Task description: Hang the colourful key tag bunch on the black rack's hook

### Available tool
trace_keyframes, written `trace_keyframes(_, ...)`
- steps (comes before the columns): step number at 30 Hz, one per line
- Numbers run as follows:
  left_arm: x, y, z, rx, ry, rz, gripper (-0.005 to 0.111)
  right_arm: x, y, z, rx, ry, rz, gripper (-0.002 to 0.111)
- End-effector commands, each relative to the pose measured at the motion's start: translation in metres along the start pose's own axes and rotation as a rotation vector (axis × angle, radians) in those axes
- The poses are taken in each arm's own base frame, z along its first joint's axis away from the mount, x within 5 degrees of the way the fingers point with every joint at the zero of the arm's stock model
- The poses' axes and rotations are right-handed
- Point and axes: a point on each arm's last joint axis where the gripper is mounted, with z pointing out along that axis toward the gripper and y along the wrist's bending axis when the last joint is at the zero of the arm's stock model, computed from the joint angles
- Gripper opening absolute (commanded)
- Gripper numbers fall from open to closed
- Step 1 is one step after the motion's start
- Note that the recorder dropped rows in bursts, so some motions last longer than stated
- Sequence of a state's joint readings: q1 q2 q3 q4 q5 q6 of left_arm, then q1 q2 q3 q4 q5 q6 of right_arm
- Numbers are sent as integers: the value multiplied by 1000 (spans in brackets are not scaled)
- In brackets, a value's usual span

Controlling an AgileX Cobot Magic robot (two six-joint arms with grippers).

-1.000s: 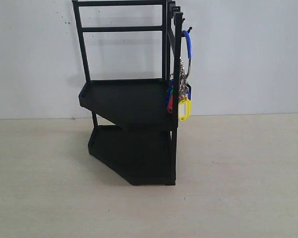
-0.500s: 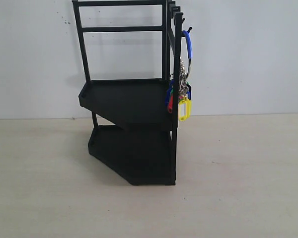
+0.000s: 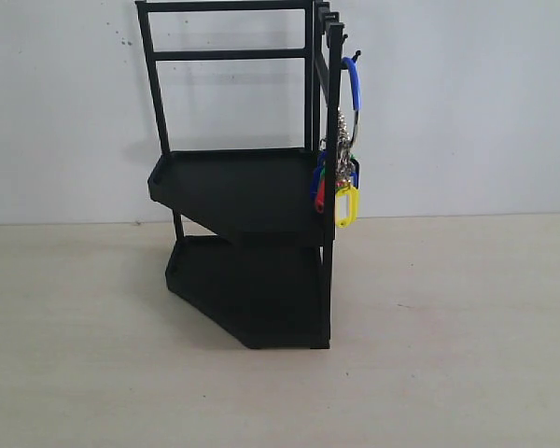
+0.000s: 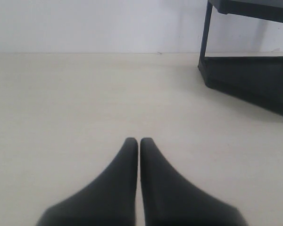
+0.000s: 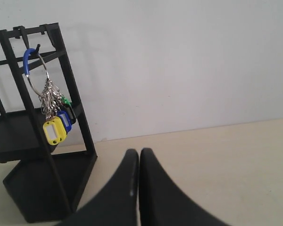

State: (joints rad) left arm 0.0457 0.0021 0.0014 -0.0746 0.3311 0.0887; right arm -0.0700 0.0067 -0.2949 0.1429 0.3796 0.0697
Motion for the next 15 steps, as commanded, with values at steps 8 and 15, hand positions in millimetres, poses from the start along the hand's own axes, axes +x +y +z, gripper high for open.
trace_keyframes(8, -2, 0, 0, -2, -19, -20, 4, 6, -1, -1, 8, 53, -85, 0)
trace_keyframes(15, -2, 0, 0, -2, -19, -20, 4, 7, -1, -1, 11, 65, -100, 0)
